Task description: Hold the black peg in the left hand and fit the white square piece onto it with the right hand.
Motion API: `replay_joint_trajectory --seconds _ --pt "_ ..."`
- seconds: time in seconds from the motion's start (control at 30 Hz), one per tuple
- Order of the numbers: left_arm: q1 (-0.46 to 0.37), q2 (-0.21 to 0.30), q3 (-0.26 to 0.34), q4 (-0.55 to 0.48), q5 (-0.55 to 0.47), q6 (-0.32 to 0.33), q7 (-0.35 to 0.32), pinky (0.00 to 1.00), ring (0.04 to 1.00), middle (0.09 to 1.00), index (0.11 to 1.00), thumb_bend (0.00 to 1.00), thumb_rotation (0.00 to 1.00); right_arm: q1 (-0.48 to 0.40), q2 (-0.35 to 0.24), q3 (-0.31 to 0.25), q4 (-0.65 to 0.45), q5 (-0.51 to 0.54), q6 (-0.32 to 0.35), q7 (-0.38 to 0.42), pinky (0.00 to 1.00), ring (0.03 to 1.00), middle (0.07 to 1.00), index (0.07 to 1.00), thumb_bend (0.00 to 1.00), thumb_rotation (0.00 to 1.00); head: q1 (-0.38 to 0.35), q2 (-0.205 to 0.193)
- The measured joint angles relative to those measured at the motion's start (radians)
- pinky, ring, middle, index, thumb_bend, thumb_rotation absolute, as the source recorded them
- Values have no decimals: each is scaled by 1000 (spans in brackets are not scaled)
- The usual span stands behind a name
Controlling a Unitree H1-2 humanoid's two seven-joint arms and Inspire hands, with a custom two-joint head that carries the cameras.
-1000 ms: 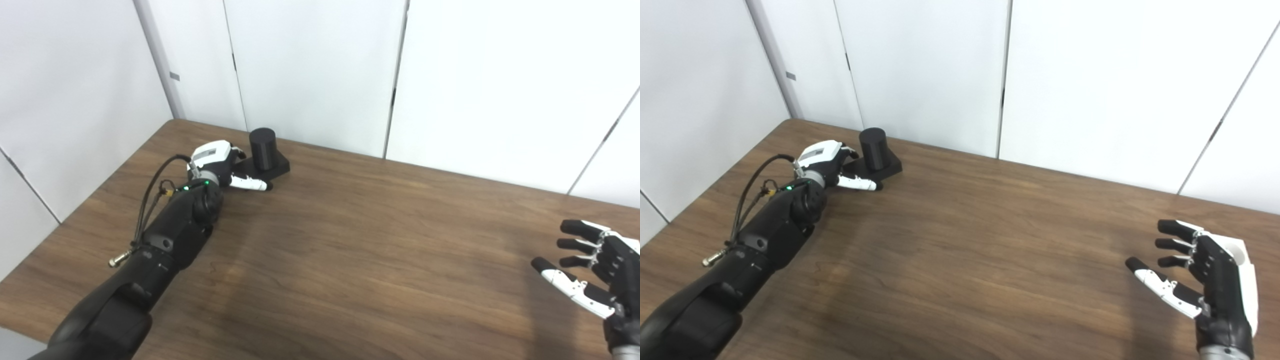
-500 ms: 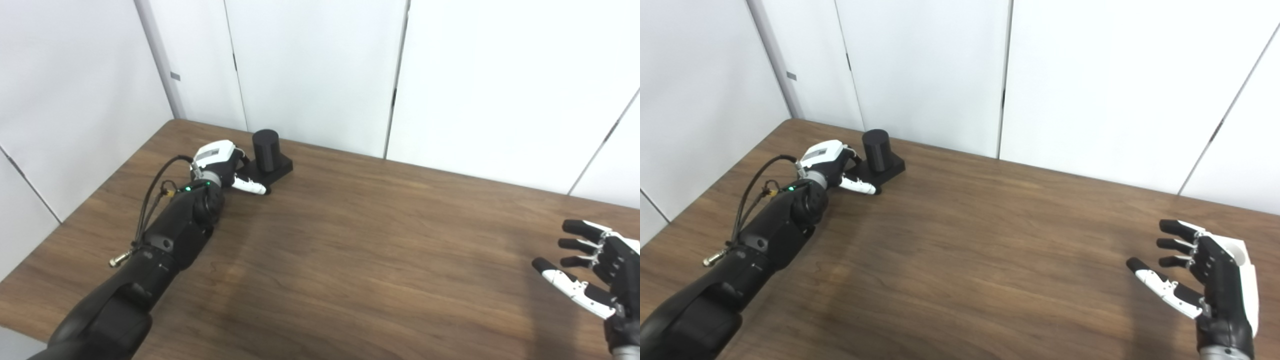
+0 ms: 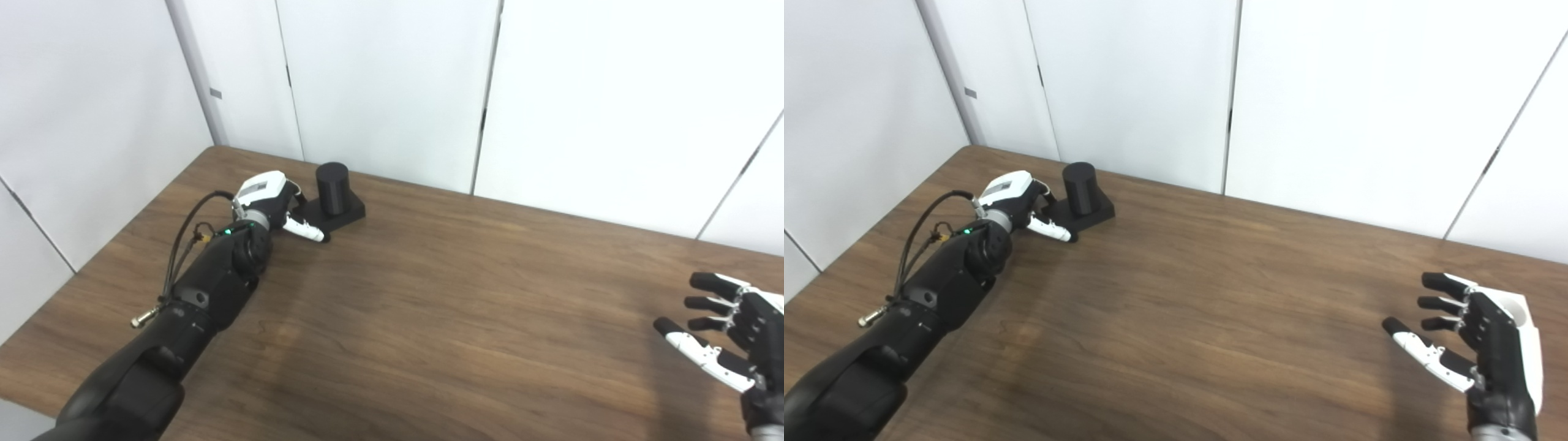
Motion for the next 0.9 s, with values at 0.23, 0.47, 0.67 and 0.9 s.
replay_joint_trajectory --seconds 0.23,0.47,0.67,0.9 --pt "-1 0 0 0 -15 -12 0 755 896 865 488 522 74 0 0 -1 -3 -3 1 0 492 631 714 654 548 0 -6 8" --pt "0 3 1 -2 -36 -25 -2 774 915 863 483 524 64 0 0 -1 -3 -10 1 0 482 624 710 654 557 0 -9 15" --pt "5 9 -1 -19 -43 -38 -24 774 934 871 482 524 57 -1 0 -2 -3 -16 1 0 485 626 713 648 562 0 -6 20" --pt "13 11 -7 -32 -55 -82 -37 777 927 869 483 524 57 -1 0 -2 -3 -16 1 0 486 632 719 650 552 0 -8 23"
